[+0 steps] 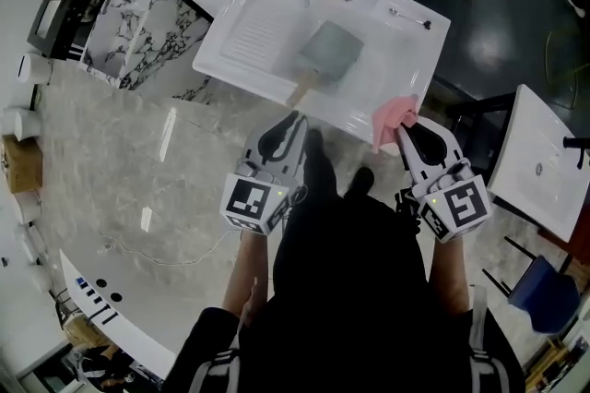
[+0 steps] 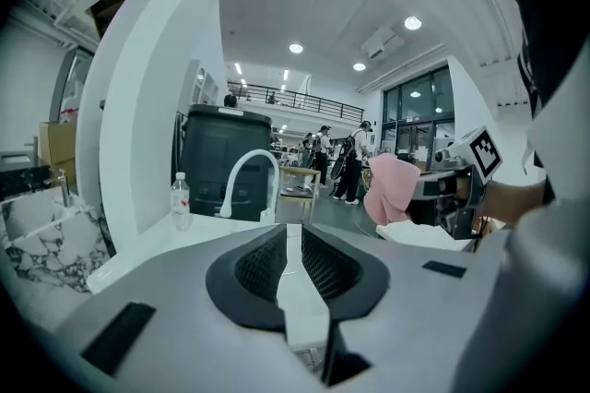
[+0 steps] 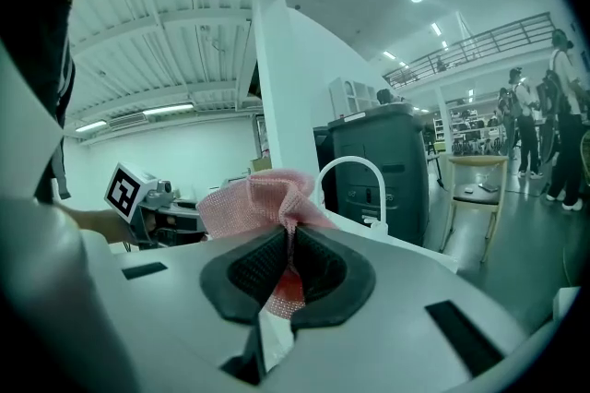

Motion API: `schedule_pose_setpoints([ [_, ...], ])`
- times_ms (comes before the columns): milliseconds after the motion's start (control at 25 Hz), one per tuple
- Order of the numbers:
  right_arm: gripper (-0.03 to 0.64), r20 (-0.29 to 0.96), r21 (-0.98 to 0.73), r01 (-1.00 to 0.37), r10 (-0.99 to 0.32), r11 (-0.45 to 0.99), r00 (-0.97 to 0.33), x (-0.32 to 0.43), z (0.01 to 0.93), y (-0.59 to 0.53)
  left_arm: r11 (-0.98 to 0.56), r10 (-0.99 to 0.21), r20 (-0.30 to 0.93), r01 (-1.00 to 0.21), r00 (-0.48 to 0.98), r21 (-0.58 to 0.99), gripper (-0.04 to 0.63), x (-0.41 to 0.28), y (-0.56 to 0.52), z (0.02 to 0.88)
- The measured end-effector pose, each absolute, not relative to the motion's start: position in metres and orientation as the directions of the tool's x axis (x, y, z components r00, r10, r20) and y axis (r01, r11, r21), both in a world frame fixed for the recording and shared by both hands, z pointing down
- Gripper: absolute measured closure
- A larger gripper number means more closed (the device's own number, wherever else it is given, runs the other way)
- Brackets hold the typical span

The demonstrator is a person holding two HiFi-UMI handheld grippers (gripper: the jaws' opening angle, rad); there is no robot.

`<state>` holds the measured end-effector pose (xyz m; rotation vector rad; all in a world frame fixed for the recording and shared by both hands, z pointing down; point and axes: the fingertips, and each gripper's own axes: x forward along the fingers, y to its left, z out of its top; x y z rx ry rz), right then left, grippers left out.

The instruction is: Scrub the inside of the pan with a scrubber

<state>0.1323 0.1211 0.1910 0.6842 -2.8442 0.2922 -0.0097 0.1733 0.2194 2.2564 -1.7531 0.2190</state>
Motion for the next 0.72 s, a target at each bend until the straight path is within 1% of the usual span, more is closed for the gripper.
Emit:
schedule_pose_setpoints([
  [80,0.58,0.257,-0.132,-0.487,-0.445,0.863,-0.858,0.12,0.193,0.11,-0.25,-0.914,0.292,-0.959,0.28,0.137,0.554,-0.023,0.159,0.227],
  [400,0.58,0.324,-0.081,-0.584,-0.533,0.808,-0.782,0.075,0.209,0.071,-0.353,-0.857,0.338,-0.921,0.388,0.163,0.479,-0.065,0.109,0.264],
  [720,0.578,0.396,-0.059,-0.642,-0.573,0.764,-0.718,0.033,0.243,0.052,-0.482,-0.75,0.435,-0.862,0.499,0.159,0.435,-0.081,0.092,0.325],
])
